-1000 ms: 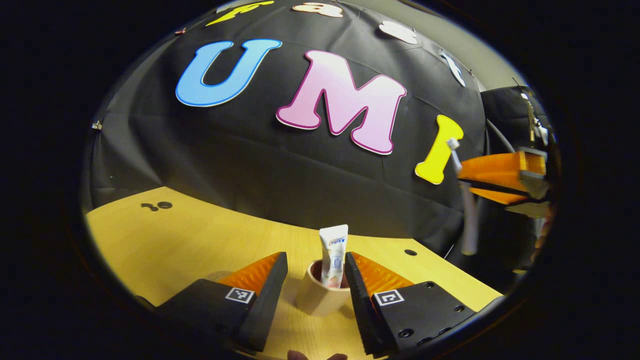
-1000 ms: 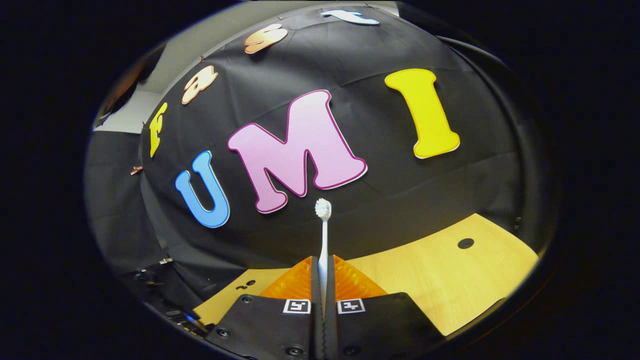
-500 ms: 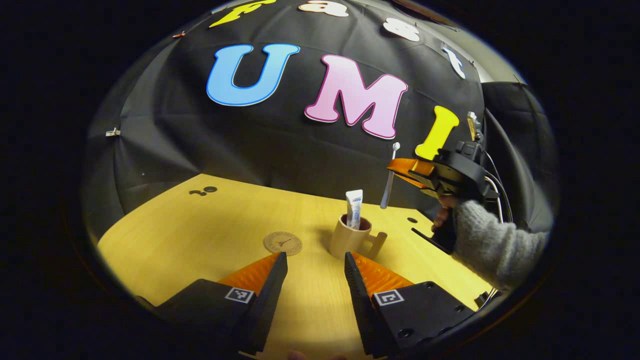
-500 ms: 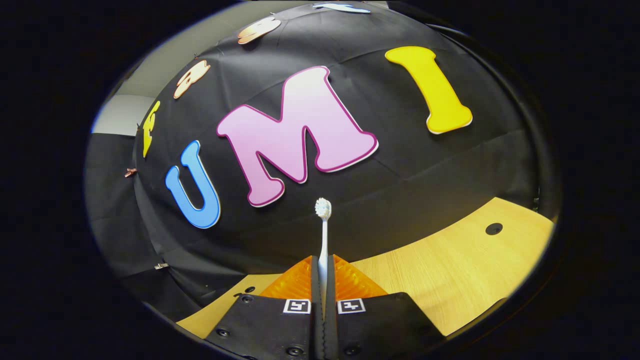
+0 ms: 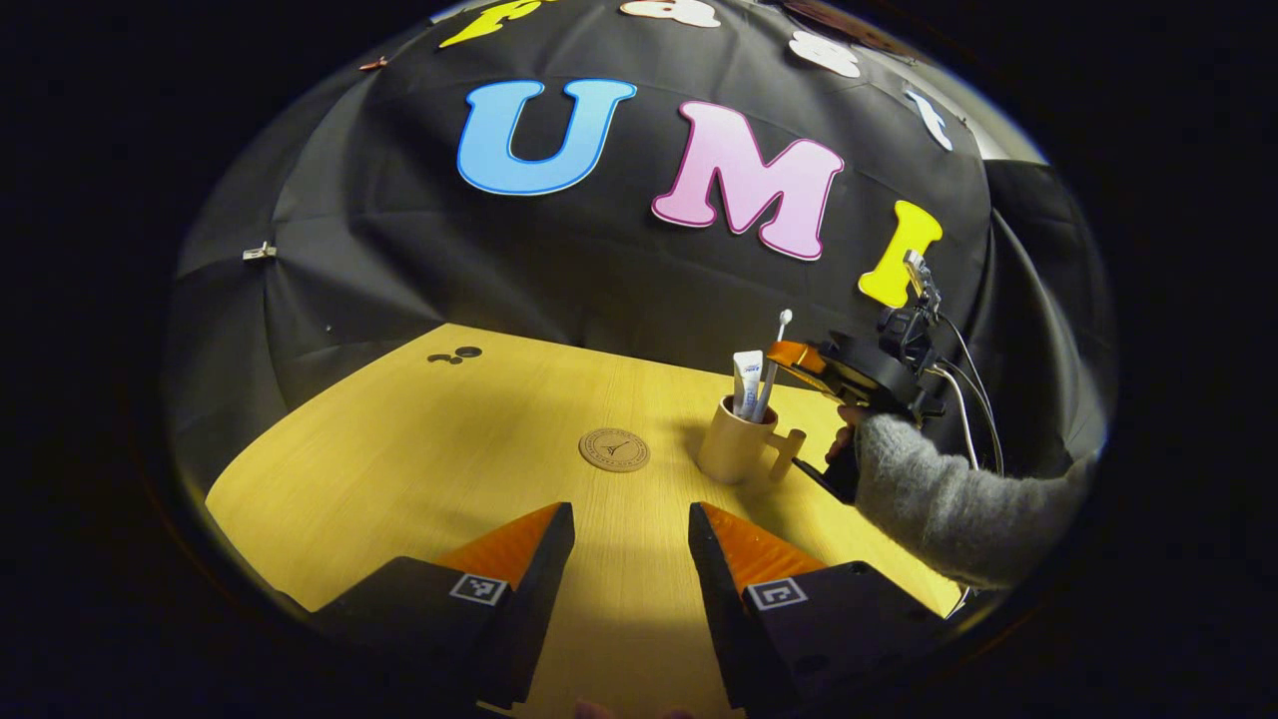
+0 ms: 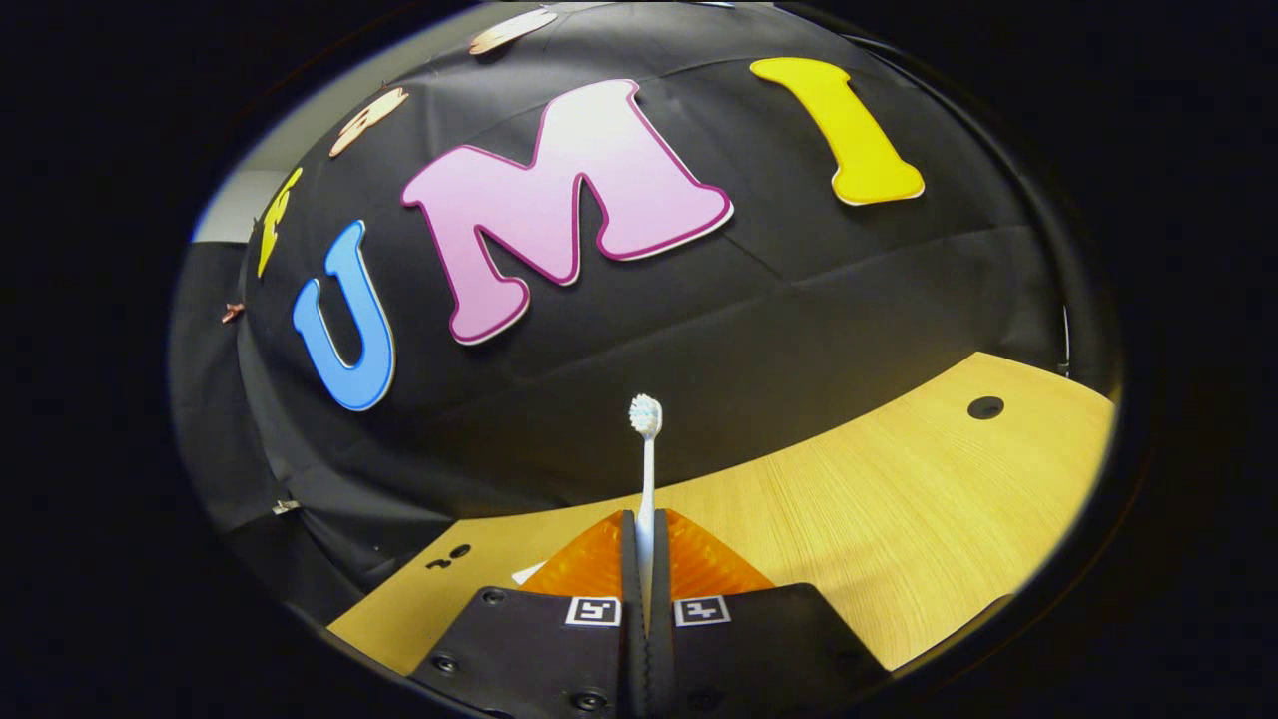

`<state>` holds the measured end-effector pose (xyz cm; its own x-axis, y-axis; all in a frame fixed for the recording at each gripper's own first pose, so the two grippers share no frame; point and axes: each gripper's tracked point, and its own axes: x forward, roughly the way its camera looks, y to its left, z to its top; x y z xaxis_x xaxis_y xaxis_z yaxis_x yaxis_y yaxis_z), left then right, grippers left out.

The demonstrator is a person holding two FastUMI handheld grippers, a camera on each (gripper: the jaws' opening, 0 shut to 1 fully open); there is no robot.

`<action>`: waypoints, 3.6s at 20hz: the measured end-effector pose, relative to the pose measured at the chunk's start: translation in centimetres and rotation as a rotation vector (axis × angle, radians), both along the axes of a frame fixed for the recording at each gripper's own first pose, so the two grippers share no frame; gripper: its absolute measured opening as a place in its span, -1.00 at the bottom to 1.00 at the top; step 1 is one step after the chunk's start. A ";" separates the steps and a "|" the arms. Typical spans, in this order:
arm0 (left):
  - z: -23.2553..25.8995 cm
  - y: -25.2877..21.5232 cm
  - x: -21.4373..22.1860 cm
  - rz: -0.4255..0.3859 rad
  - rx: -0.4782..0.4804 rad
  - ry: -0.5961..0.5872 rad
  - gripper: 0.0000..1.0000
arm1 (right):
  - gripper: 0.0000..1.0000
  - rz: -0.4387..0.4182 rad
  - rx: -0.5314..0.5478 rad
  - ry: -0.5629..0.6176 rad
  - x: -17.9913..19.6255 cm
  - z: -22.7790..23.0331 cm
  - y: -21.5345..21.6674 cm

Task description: Put the toothbrush and toothpaste on the desktop into the cup, then pick up the cup and place it on the coaster on the desktop.

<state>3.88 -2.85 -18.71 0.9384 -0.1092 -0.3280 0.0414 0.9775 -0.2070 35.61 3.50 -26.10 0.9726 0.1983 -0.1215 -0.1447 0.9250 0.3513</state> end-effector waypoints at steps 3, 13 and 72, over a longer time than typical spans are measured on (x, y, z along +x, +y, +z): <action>0.1 0.5 0.4 0.010 0.008 -0.005 0.44 | -0.91 0.006 -0.047 0.022 -0.7 -1.4 0.4; 0.2 1.1 1.1 0.033 0.013 -0.011 0.44 | -0.52 0.067 -0.096 0.094 -3.2 -3.4 0.4; -1.7 11.7 -6.2 0.240 -0.003 0.034 0.45 | -0.37 0.700 -0.800 0.742 -6.7 -11.1 5.9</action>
